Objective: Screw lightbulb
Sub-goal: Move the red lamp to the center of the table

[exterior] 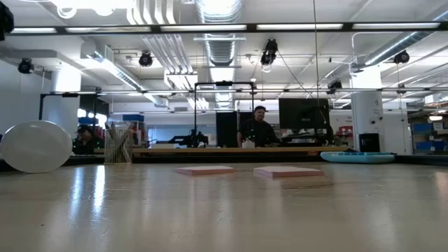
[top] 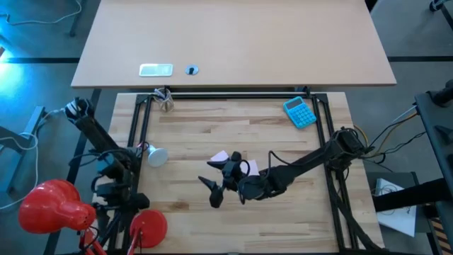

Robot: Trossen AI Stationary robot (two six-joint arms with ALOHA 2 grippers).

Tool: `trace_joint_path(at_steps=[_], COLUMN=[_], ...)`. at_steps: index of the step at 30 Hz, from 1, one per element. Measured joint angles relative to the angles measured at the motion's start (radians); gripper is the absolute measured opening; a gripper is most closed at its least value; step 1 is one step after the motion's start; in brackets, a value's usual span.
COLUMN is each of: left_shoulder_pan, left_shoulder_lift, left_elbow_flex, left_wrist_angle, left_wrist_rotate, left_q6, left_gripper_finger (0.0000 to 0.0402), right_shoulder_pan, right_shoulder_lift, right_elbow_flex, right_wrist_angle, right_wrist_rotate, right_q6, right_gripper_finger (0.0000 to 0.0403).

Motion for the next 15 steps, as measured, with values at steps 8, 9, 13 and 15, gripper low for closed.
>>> trace_joint_path(at_steps=[8, 9, 13, 15], left_shoulder_pan=[0.001, 0.001, -0.001, -0.001], left_shoulder_lift=[0.085, 0.094, 0.145, 0.184], left_elbow_flex=[0.022, 0.030, 0.071, 0.092], left_wrist_angle=[0.109, 0.109, 0.106, 0.107], left_wrist_rotate=[0.028, 0.060, 0.118, 0.115], left_q6=[-0.032, -0.039, -0.058, -0.057], left_gripper_finger=[0.0266, 0.0269, 0.0285, 0.0294], right_shoulder_pan=[-0.005, -0.005, -0.005, -0.005], right_shoulder_lift=[0.001, 0.001, 0.001, 0.001], right_elbow_flex=[0.000, 0.000, 0.000, 0.000], right_wrist_angle=[-0.001, -0.001, -0.001, -0.001], right_wrist_rotate=[0.011, 0.011, 0.011, 0.011], right_q6=[0.001, 0.001, 0.001, 0.001], right_gripper_finger=[0.0290, 0.0288, 0.0282, 0.0282])
